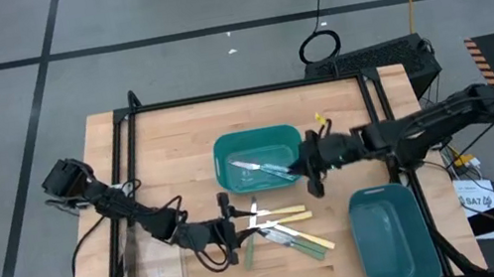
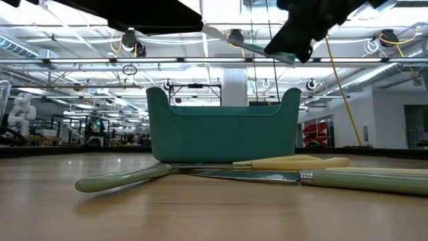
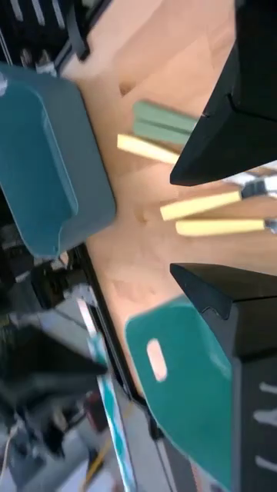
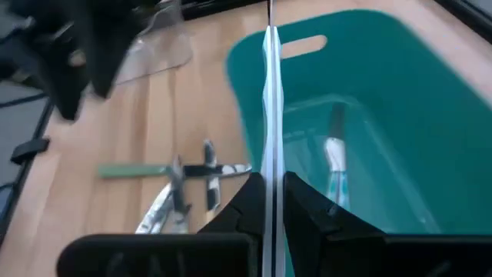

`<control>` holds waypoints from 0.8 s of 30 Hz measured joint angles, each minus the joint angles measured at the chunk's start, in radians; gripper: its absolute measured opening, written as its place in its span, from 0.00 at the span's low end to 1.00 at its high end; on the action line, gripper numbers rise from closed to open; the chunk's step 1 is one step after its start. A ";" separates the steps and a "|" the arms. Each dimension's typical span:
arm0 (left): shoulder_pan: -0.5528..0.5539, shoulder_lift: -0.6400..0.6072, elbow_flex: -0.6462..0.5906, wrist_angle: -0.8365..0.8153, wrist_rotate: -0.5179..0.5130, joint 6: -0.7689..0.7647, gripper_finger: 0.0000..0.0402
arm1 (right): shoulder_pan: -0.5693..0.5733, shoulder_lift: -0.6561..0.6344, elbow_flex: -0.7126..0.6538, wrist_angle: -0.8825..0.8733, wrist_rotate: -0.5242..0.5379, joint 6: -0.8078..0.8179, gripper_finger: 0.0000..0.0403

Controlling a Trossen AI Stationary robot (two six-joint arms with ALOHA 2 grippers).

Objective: Sort silverware by color (type)
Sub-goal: Put the blue knife into the green bin

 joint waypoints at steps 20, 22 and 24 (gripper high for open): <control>0.067 -0.304 0.002 -0.481 0.138 -0.127 0.46 | -0.252 0.242 0.292 -0.399 -0.100 -0.086 0.05; 0.065 -0.338 0.001 -0.565 0.118 -0.167 0.46 | -0.258 0.284 0.329 -0.433 -0.101 -0.096 0.05; 0.062 -0.346 0.001 -0.601 0.100 -0.208 0.46 | -0.258 0.325 0.360 -0.450 -0.101 -0.099 0.05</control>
